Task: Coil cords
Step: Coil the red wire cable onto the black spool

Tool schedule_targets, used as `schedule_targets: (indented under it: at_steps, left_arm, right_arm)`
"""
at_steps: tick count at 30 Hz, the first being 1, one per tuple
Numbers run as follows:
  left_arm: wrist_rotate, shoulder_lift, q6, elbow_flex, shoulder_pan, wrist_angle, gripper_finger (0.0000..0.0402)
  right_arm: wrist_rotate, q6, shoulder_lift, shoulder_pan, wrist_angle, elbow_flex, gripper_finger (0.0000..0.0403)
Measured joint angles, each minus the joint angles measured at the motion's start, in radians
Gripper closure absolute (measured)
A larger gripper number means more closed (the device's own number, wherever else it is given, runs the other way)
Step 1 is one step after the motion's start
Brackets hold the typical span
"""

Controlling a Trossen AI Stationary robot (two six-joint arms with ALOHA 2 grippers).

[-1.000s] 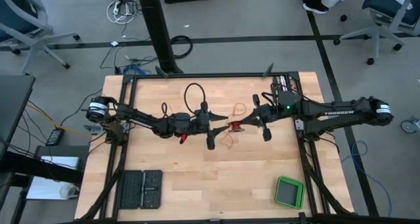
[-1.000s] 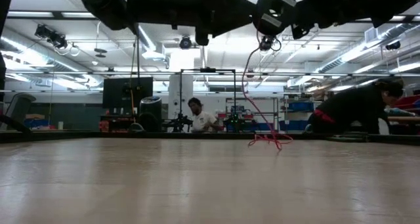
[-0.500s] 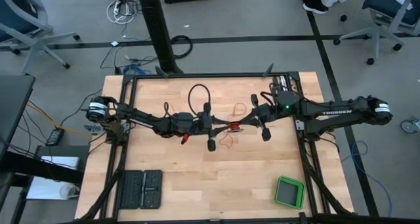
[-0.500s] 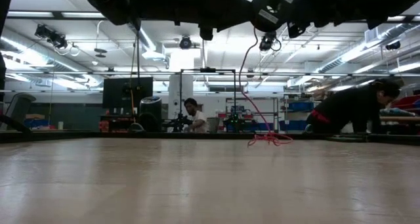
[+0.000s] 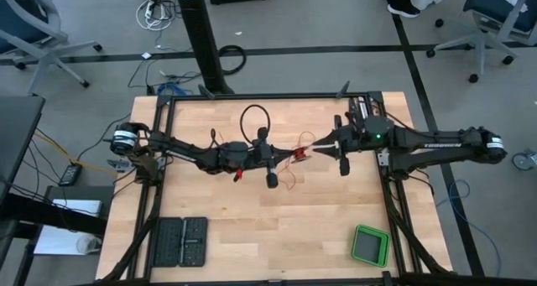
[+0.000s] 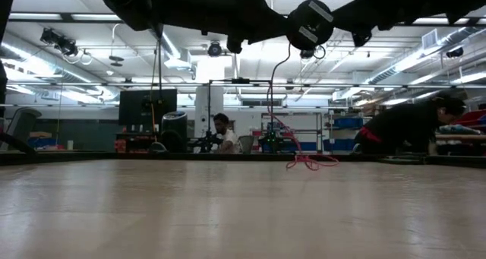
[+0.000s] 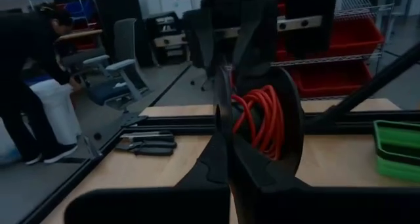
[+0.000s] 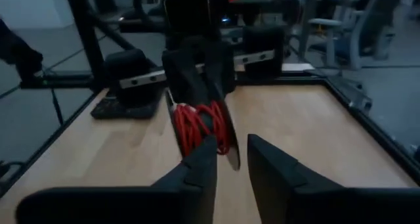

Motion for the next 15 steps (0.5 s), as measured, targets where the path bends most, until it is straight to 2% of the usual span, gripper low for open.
schedule_targets:
  at_steps: [5, 7, 9, 15]
  left_arm:
    - [0.009, 0.000, 0.000, 0.000, 0.014, 0.068, 0.0401]
    - [0.022, -0.002, 0.001, 0.000, 0.021, 0.110, 0.0401]
    - [0.036, -0.002, 0.001, 0.000, 0.031, 0.134, 0.0401]
    - [0.049, -0.002, 0.000, 0.000, 0.040, 0.193, 0.0401]
  right_arm:
    - [-0.004, 0.100, -0.026, 0.015, -0.116, 0.000, 0.0304]
    - [-0.004, 0.115, -0.006, 0.043, -0.102, -0.010, 0.0305]
    - [0.006, 0.115, 0.020, 0.075, -0.058, -0.038, 0.0308]
    - [0.089, 0.116, 0.126, 0.151, 0.231, -0.156, 0.0309]
